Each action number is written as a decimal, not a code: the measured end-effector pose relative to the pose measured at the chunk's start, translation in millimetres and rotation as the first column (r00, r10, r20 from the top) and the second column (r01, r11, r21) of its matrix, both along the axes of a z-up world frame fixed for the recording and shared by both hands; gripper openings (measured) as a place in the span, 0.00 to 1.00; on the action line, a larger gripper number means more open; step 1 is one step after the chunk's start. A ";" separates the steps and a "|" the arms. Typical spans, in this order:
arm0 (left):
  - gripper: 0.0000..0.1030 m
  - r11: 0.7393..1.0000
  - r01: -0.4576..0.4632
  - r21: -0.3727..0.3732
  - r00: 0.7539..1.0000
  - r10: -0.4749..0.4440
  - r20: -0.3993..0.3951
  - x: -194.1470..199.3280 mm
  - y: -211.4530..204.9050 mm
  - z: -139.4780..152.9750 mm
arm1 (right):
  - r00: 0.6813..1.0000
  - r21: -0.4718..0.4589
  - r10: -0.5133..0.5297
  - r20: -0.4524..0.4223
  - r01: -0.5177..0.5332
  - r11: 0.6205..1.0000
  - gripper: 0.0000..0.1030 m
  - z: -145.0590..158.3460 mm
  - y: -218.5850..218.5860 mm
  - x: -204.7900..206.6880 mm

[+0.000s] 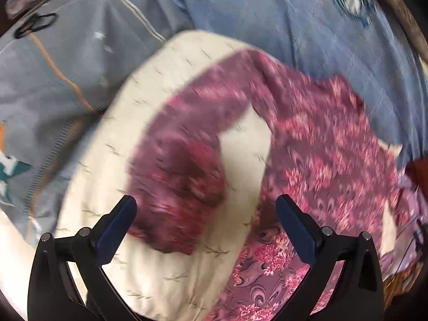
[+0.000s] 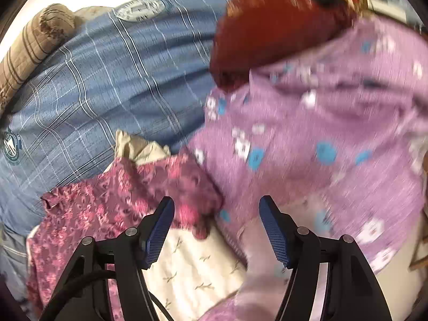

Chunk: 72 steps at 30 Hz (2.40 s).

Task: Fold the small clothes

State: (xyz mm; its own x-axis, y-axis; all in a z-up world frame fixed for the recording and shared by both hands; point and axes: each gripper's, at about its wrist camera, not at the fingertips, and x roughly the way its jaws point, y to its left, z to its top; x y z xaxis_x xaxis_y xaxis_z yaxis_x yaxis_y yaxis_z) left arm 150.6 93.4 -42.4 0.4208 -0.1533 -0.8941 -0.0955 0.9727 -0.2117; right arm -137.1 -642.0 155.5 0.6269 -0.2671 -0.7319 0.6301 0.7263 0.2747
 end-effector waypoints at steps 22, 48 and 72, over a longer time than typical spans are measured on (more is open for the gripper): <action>1.00 0.988 -0.100 0.118 0.988 0.113 -0.109 32.2 24.1 -42.4 | 0.996 0.091 0.051 -0.072 -0.044 0.995 0.12 -52.8 -20.2 98.9; 1.00 0.988 0.097 0.123 0.994 -0.102 0.039 -20.9 -2.8 14.4 | 0.769 0.255 0.612 0.186 -0.639 0.726 0.17 -52.0 304.7 298.6; 1.00 0.994 0.080 -0.078 0.996 -0.083 -0.037 61.0 -105.3 9.8 | 0.927 0.568 0.341 0.154 -0.366 0.738 0.77 -178.5 154.1 237.6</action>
State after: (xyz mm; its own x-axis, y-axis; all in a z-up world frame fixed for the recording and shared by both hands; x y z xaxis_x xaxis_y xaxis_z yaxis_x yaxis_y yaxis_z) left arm 211.6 -11.9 -32.6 0.3683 -0.2540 -0.8943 -0.0259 0.9588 -0.2830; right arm 100.5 -487.9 -23.1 0.6203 0.4433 -0.6471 0.3408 0.5907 0.7314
